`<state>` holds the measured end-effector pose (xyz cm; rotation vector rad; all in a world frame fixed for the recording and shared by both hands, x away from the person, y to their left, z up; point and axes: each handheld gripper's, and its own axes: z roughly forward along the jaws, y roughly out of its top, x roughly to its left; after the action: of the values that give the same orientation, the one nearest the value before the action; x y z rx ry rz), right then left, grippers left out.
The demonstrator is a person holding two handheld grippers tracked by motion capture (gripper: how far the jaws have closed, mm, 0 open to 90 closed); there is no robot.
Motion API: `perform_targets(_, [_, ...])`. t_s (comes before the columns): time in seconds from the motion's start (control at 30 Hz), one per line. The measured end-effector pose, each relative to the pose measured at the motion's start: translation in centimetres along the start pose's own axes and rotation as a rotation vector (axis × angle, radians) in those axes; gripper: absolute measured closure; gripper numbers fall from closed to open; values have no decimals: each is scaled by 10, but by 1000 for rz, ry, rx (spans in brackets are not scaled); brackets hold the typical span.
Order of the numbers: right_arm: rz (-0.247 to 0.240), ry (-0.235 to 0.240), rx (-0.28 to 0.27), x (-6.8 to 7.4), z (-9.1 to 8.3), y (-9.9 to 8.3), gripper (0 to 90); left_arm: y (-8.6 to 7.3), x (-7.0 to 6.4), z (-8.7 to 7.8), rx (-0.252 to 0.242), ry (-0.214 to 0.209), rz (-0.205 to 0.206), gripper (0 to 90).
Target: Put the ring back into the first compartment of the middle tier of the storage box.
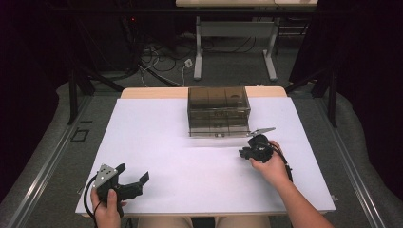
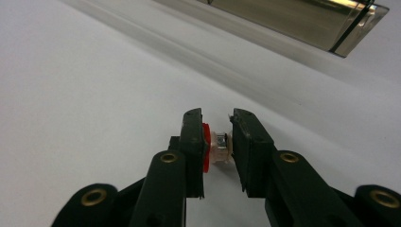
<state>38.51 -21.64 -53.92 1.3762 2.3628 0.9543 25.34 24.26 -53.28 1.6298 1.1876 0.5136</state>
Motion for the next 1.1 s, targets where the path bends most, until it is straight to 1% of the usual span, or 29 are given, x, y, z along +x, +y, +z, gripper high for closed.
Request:
perform_targets(0.07, [8, 0, -5, 0, -1, 0, 746, 0, 0, 0, -3, 0, -1, 1])
perform_targets(0.1, [9, -15, -6, 1, -1, 1, 745, 0, 0, 0, -2, 0, -2, 1])
perform_targets(0.17, [8, -32, -13, 1, -2, 1, 745, 0, 0, 0, -2, 1, -1, 1])
perform_targets(0.23, [16, -38, -23, 2, -3, 1, 745, 0, 0, 0, -2, 0, -1, 2])
perform_targets(0.27, [12, -43, -28, 2, -4, 2, 745, 0, 0, 0, -1, -1, 0, 1])
perform_targets(0.3, [22, -52, -36, 3, -4, 2, 745, 0, 0, 0, -1, -2, -1, 1])
perform_targets(0.37, [33, -52, -44, 4, -6, 2, 745, 0, 0, 0, -2, -1, -1, 1])
perform_targets(0.4, [27, -61, -50, 3, -6, 3, 745, 0, 0, 0, -1, -1, -1, 2])
perform_targets(0.43, [36, -63, -53, 4, -7, 3, 745, 0, 0, 0, -1, -1, 0, 1])
perform_targets(0.5, [36, -67, -64, 4, -7, 3, 745, 0, 0, 0, -2, -1, 0, 1])
perform_targets(0.6, [59, -69, -75, 6, -9, 4, 745, 0, 0, 0, -1, -1, -1, 1])
perform_targets(0.63, [47, -75, -82, 5, -9, 4, 745, 0, 0, 0, -1, -1, 0, 1])
perform_targets(0.67, [58, -73, -89, 5, -10, 4, 745, 0, 0, 0, -2, -1, 0, 1])
perform_targets(0.77, [57, -80, -98, 5, -11, 5, 745, 0, 0, 0, -2, -1, 0, 1])
perform_targets(0.9, [70, -81, -111, 6, -13, 6, 745, 0, 0, 0, -3, 0, 0, 1])
perform_targets(0.97, [74, -92, -118, 6, -13, 6, 745, 0, 0, 0, -3, 0, 0, 1])
perform_targets(1.03, [88, -92, -125, 7, -14, 6, 745, 0, 0, 0, -2, -1, -1, 1])
perform_targets(1.1, [93, -88, -132, 7, -15, 7, 745, 0, 0, -1, 2, -4, -2, 1])
